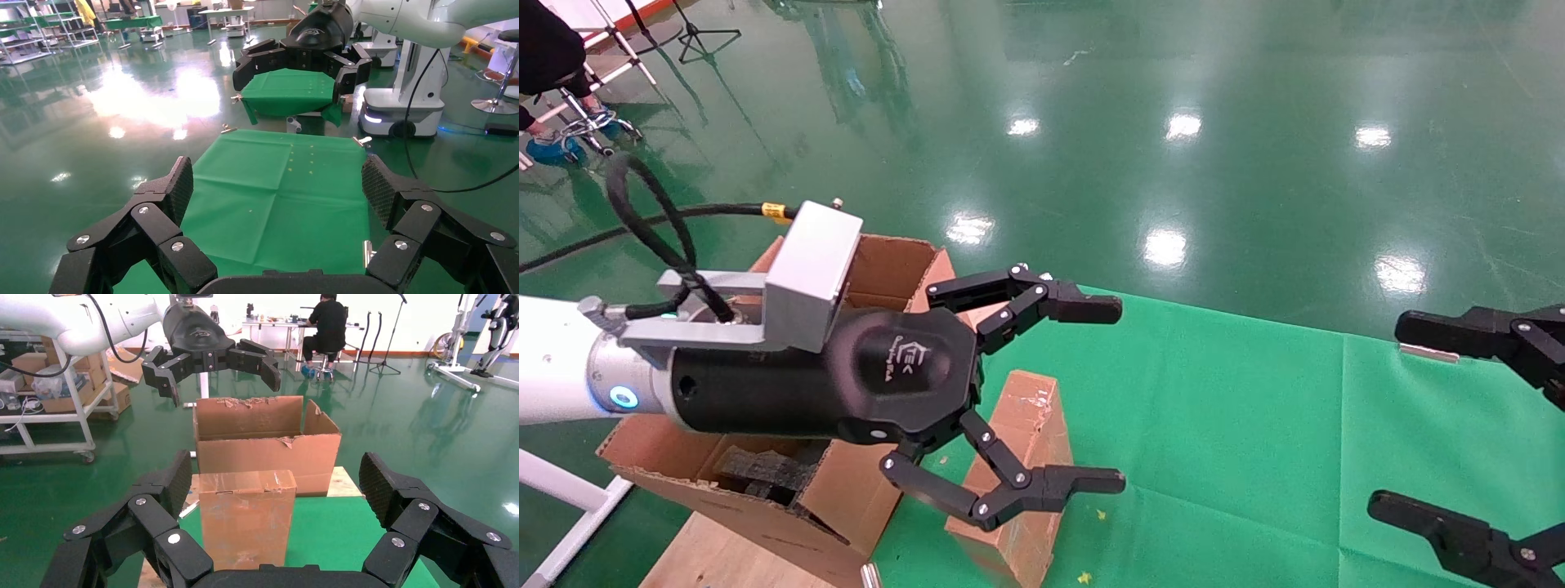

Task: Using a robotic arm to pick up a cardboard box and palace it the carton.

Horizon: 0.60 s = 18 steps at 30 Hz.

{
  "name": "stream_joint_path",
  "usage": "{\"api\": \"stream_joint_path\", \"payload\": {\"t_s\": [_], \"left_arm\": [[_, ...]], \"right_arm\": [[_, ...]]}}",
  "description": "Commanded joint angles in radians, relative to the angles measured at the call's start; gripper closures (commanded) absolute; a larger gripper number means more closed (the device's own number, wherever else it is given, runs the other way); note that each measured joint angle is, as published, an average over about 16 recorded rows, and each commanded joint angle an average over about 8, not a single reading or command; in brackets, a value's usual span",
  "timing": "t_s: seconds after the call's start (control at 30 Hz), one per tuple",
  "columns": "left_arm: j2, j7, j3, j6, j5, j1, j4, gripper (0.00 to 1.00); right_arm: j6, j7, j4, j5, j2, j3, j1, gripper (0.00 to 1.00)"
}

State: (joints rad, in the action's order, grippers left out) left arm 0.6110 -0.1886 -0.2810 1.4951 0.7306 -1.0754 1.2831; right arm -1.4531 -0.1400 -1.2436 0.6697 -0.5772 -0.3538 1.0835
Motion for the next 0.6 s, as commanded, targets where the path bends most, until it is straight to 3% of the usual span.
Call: {"api": "stream_joint_path", "payload": {"t_s": [0.03,0.3,0.33,0.57,0.6], "left_arm": [[0.0,0.0,0.0,0.0,0.0,0.0,0.0,0.0],[0.0,0.0,0.0,0.0,0.0,0.0,0.0,0.0],[0.0,0.0,0.0,0.0,0.0,0.0,0.0,0.0],[0.0,0.0,0.0,0.0,0.0,0.0,0.0,0.0],[0.0,0.0,0.0,0.0,0.0,0.0,0.0,0.0]], "right_arm": [[0.0,0.0,0.0,0.0,0.0,0.0,0.0,0.0],[0.0,0.0,0.0,0.0,0.0,0.0,0.0,0.0],[0.0,0.0,0.0,0.0,0.0,0.0,0.0,0.04],[0.0,0.0,0.0,0.0,0.0,0.0,0.0,0.92],[0.0,0.0,0.0,0.0,0.0,0.0,0.0,1.0]]}}
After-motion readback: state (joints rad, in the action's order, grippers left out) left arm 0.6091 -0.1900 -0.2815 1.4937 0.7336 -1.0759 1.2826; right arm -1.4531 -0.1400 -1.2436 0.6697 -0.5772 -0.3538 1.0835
